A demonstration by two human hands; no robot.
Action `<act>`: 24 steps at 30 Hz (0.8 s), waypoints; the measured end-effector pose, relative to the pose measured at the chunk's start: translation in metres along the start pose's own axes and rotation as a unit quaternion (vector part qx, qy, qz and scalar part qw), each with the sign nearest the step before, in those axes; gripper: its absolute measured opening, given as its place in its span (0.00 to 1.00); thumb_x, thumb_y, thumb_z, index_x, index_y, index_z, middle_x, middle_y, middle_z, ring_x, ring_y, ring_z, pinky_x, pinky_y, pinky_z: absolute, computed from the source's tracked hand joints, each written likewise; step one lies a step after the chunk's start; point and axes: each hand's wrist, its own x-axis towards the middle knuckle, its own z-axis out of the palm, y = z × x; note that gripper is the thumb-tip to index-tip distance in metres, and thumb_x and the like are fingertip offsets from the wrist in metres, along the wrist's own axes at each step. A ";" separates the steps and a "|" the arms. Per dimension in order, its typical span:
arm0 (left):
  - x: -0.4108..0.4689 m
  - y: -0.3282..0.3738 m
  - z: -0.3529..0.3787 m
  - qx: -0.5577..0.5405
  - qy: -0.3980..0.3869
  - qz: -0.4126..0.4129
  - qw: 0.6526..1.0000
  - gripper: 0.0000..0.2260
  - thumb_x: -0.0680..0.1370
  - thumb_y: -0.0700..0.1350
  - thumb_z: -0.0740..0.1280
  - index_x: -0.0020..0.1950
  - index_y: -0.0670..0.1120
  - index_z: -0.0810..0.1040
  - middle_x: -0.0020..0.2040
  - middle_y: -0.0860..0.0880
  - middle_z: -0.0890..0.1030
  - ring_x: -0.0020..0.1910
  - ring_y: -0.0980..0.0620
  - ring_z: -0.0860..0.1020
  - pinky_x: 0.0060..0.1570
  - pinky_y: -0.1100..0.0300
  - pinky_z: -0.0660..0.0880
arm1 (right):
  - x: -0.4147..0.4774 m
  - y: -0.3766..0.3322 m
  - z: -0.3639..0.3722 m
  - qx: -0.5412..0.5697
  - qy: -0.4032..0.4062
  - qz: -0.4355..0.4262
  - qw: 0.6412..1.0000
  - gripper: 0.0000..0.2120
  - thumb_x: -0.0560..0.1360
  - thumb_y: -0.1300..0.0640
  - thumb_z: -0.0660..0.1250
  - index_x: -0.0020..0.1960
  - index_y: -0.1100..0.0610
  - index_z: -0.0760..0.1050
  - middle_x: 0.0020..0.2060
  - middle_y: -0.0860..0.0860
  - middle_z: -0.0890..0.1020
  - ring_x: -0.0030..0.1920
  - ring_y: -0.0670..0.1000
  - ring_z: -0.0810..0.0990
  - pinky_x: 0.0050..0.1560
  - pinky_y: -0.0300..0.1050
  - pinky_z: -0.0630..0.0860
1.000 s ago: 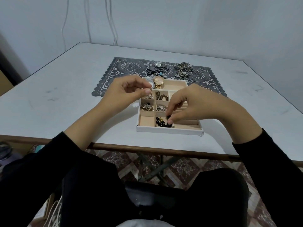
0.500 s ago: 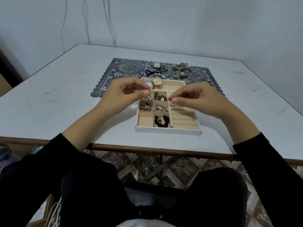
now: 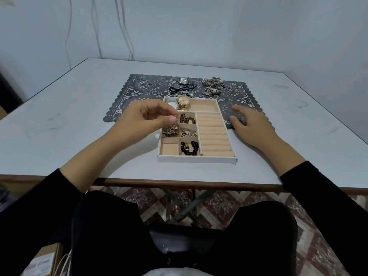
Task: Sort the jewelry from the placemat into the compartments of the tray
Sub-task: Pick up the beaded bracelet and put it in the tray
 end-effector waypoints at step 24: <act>-0.009 0.028 -0.008 0.272 -0.207 0.003 0.940 0.07 0.73 0.41 0.74 0.47 0.53 0.86 0.41 0.57 0.85 0.41 0.60 0.83 0.47 0.65 0.77 | -0.001 0.003 0.007 -0.043 -0.061 -0.043 0.996 0.15 0.81 0.53 0.58 0.61 0.60 0.73 0.55 0.57 0.79 0.54 0.57 0.75 0.46 0.42 0.65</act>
